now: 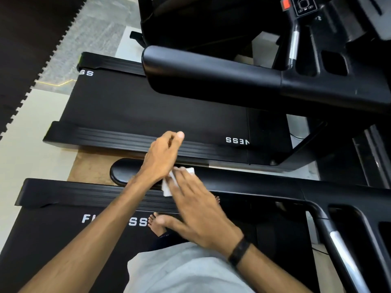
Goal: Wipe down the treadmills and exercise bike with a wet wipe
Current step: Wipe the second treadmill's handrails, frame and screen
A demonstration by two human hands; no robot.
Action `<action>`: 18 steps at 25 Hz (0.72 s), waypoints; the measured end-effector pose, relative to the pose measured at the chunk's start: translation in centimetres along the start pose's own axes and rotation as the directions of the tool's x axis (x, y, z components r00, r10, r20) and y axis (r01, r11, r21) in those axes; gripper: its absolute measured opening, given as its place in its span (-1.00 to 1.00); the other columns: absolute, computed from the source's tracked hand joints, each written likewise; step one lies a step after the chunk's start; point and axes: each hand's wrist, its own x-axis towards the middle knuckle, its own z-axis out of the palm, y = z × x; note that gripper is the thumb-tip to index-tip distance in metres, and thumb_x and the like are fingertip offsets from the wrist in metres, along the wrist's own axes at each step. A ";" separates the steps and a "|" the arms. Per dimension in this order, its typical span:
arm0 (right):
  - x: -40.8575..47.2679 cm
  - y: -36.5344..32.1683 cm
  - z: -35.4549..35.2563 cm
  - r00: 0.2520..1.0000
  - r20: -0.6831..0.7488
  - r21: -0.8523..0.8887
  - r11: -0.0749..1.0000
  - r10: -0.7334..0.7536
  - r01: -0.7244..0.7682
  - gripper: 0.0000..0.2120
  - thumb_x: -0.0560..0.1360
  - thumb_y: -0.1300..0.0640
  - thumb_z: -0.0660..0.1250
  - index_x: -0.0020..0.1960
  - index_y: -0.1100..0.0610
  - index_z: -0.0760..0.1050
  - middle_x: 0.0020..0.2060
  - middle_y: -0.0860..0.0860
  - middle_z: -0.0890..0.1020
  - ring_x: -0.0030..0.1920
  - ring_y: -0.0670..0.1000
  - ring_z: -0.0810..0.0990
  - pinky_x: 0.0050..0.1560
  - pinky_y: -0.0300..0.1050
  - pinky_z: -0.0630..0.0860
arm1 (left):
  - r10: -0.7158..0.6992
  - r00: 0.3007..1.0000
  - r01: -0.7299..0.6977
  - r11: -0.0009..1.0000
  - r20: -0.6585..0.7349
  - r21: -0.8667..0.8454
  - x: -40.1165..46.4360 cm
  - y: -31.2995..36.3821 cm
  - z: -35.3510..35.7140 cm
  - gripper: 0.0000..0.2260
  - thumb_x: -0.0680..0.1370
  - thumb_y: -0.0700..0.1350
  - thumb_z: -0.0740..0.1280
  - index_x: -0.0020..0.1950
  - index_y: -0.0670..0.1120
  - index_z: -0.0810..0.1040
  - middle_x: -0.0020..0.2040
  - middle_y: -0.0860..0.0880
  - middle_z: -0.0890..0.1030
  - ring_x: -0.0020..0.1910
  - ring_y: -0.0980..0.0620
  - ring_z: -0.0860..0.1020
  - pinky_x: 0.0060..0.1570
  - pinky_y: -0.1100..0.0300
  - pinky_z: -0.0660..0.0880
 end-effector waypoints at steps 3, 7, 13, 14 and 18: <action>-6.4 7.1 0.0 0.979 -0.084 -0.024 0.981 0.188 -0.190 -0.17 0.60 -0.42 -0.18 0.64 0.15 0.00 0.62 0.10 0.08 0.63 0.02 -0.07 0.61 -0.02 -0.14 | 0.044 0.995 -0.058 0.983 0.086 0.173 -0.8 -0.2 0.7 -0.72 0.63 0.19 0.22 0.11 0.04 0.57 -0.09 0.17 0.61 -0.05 0.09 0.57 0.10 0.02 0.50; -6.1 15.0 -2.9 0.786 0.065 -0.046 0.788 0.615 -0.614 0.11 0.38 -0.55 -0.49 0.36 0.12 0.48 0.35 0.12 0.54 0.44 0.12 0.41 0.45 -0.01 0.23 | 0.114 0.991 -0.131 0.941 0.073 0.311 -2.0 1.5 3.1 -0.76 0.65 0.10 0.23 0.16 0.00 0.57 -0.02 0.13 0.61 -0.05 0.08 0.53 -0.01 0.14 0.41; -6.5 9.9 -0.9 0.931 0.001 -0.071 0.929 0.364 -0.363 0.06 0.47 -0.51 -0.38 0.58 0.26 0.16 0.54 0.25 0.25 0.57 0.19 0.15 0.58 0.12 0.03 | 0.231 0.962 -0.267 0.904 0.143 0.334 -2.3 5.7 10.1 -0.73 0.65 0.12 0.21 0.15 -0.02 0.57 0.04 0.10 0.65 0.00 0.11 0.56 0.21 0.00 0.43; -9.0 10.1 -0.7 0.938 -0.013 -0.056 0.936 0.347 -0.347 0.07 0.46 -0.52 -0.42 0.62 0.25 0.02 0.60 0.23 0.09 0.62 0.17 -0.02 0.60 0.11 -0.08 | 0.250 0.958 -0.284 0.895 0.142 0.344 -2.6 6.1 11.3 -0.73 0.65 0.11 0.20 0.15 -0.03 0.57 0.05 0.09 0.65 -0.02 0.12 0.54 0.28 -0.02 0.40; -15.8 16.8 -1.1 0.852 -0.032 -0.069 0.849 0.523 -0.524 0.16 0.31 -0.54 -0.61 0.64 0.20 -0.14 0.62 0.21 -0.08 0.62 0.12 -0.20 0.59 0.03 -0.25 | 0.245 0.957 -0.291 0.823 0.158 0.487 -3.5 5.7 15.0 -0.60 0.68 0.17 0.07 0.13 -0.08 0.55 0.02 -0.01 0.66 0.04 -0.04 0.59 0.36 -0.06 0.31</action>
